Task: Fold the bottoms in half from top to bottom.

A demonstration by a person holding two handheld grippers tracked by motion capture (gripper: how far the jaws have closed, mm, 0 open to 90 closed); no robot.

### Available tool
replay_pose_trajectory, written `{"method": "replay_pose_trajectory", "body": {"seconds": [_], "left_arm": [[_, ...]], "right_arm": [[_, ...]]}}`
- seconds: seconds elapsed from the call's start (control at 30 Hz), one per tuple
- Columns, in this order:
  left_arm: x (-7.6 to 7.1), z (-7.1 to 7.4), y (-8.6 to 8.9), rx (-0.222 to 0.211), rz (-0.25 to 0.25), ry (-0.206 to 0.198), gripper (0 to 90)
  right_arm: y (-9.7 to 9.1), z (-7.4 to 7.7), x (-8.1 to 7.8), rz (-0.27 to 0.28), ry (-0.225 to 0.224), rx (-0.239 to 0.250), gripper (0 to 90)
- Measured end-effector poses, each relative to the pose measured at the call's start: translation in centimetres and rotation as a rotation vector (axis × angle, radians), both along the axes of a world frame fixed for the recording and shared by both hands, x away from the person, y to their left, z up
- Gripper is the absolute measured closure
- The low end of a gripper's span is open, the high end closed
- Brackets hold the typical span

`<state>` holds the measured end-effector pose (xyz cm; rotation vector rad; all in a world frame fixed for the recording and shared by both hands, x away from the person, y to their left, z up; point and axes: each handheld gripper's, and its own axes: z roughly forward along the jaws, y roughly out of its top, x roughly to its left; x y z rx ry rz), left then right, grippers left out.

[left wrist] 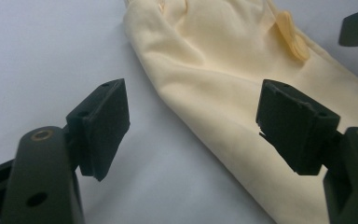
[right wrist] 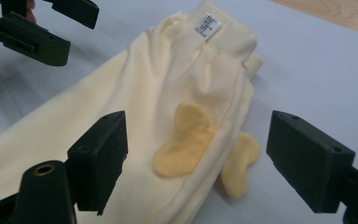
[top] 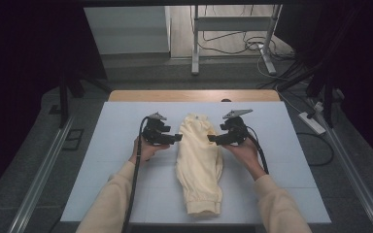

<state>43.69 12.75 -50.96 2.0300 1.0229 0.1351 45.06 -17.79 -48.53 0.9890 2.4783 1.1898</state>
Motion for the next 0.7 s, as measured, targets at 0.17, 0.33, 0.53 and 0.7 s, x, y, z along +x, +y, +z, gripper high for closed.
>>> {"method": "replay_pose_trajectory", "body": {"seconds": [0.17, 0.33, 0.53, 0.7], "left_arm": [[0.7, -0.3, -0.6, -0.013, 0.001, 0.002, 25.8], [1.4, -0.7, -0.9, 0.008, 0.008, 0.011, 26.6], [2.5, -1.0, -1.0, 0.030, 0.034, 0.019, 27.7], [3.0, -1.0, -1.2, 0.039, 0.041, 0.025, 28.7]], "right_arm": [[0.3, -0.3, 1.1, -0.019, 0.006, -0.012, 21.7], [0.6, -0.6, 2.2, -0.025, 0.015, -0.032, 22.1], [1.1, -1.1, 3.2, -0.032, 0.027, -0.049, 22.6], [1.3, -1.4, 3.8, -0.038, 0.033, -0.038, 22.9]]}}
